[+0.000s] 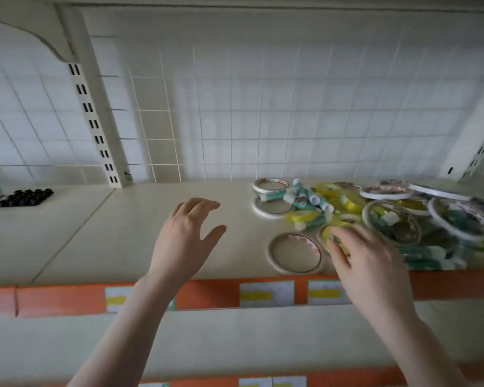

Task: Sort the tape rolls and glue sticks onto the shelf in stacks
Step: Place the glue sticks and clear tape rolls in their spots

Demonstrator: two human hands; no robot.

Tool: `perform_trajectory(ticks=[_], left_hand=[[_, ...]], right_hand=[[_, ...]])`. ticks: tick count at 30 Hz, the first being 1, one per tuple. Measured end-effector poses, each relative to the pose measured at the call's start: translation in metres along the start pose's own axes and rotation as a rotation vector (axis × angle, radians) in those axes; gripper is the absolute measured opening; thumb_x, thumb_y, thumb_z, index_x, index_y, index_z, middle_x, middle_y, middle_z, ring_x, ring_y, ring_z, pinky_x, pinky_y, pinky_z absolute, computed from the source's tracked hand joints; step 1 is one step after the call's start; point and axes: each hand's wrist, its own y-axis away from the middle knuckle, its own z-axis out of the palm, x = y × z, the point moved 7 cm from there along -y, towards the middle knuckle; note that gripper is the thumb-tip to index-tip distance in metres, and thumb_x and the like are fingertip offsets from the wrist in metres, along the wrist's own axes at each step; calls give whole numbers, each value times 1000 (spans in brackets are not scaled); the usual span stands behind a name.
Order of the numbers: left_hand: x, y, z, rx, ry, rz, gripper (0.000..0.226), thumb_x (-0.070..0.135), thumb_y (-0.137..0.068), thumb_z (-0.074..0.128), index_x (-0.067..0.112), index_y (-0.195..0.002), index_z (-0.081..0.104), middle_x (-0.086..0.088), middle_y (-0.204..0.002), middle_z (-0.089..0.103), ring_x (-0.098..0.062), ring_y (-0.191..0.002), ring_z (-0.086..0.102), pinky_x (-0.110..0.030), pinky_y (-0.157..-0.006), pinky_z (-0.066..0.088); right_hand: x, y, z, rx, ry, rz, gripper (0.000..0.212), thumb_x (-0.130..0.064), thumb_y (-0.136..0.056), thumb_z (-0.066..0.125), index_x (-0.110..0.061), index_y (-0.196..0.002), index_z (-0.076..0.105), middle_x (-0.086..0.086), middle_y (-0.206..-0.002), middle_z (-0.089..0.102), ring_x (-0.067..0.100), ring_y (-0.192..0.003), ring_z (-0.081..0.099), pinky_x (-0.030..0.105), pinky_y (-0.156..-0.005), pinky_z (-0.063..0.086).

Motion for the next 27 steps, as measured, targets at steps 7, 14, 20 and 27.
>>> perform_trajectory(ticks=[7, 14, 20, 27], left_hand=[[67, 5, 48, -82, 28, 29, 29, 24, -81, 71, 21, -110, 66, 7, -115, 60, -12, -104, 52, -20, -85, 38], [78, 15, 67, -256, 14, 153, 43, 3, -74, 46, 21, -104, 71, 6, -112, 67, -10, -109, 53, -28, -90, 47], [78, 17, 76, -460, -22, 104, 35, 25, -79, 49, 24, -107, 71, 11, -125, 60, -11, -122, 46, -13, -94, 30], [74, 9, 73, -510, -71, 138, 30, 25, -81, 58, 35, -107, 68, 20, -130, 53, -1, -120, 44, -15, -95, 33]], right_hand=[[65, 0, -9, -42, -67, -31, 14, -8, -77, 70, -5, -91, 70, 9, -85, 68, 29, -71, 63, 36, -60, 53], [65, 2, -5, -34, -159, -117, 14, -6, -75, 71, -3, -89, 71, 8, -84, 68, 27, -75, 65, 33, -67, 53], [65, 1, 0, -52, -178, -155, 21, -6, -73, 72, -3, -94, 71, 8, -88, 68, 27, -78, 65, 35, -69, 55], [59, -6, 14, -166, -171, -199, 28, -22, -76, 69, -9, -101, 70, 10, -109, 65, 27, -95, 65, 36, -81, 52]])
